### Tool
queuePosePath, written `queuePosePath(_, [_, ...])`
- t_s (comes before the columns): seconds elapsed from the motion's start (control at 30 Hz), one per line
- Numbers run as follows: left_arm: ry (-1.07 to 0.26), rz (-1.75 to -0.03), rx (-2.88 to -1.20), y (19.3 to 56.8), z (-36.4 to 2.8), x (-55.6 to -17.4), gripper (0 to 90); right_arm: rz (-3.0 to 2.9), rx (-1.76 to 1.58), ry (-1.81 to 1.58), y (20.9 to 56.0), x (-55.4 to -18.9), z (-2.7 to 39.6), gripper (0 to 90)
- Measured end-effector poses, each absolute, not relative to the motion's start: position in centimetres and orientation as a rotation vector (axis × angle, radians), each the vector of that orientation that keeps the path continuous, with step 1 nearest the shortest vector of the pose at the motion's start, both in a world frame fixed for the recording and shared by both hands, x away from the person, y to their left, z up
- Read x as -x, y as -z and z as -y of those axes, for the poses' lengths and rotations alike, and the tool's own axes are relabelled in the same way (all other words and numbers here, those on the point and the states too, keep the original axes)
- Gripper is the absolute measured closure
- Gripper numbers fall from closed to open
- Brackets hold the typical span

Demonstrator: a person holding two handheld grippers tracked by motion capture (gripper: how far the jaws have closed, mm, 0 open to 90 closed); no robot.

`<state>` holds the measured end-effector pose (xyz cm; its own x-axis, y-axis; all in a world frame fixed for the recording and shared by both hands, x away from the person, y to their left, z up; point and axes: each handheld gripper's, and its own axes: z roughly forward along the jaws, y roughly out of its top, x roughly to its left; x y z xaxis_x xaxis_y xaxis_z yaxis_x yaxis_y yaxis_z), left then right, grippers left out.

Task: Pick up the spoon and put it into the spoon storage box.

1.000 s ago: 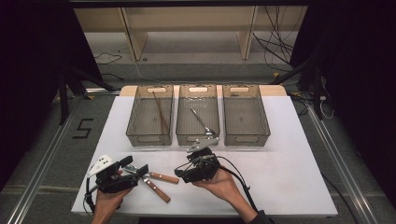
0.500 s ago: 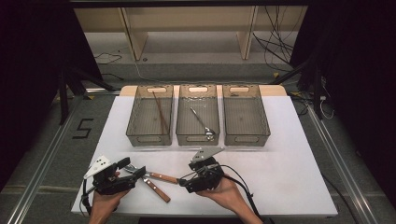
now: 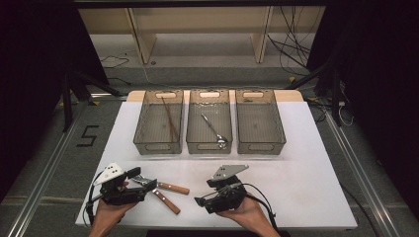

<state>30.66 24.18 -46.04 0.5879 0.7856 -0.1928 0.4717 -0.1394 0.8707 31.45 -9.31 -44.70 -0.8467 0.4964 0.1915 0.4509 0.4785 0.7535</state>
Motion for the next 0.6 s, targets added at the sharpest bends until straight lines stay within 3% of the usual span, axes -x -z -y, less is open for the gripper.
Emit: queuePosePath(0.6, [-0.343, -0.921, -2.185, 45.1, -21.7, -33.3, 16.6, -2.548, -0.911, -1.415, 45.2, -30.2, 13.4, 28.3])
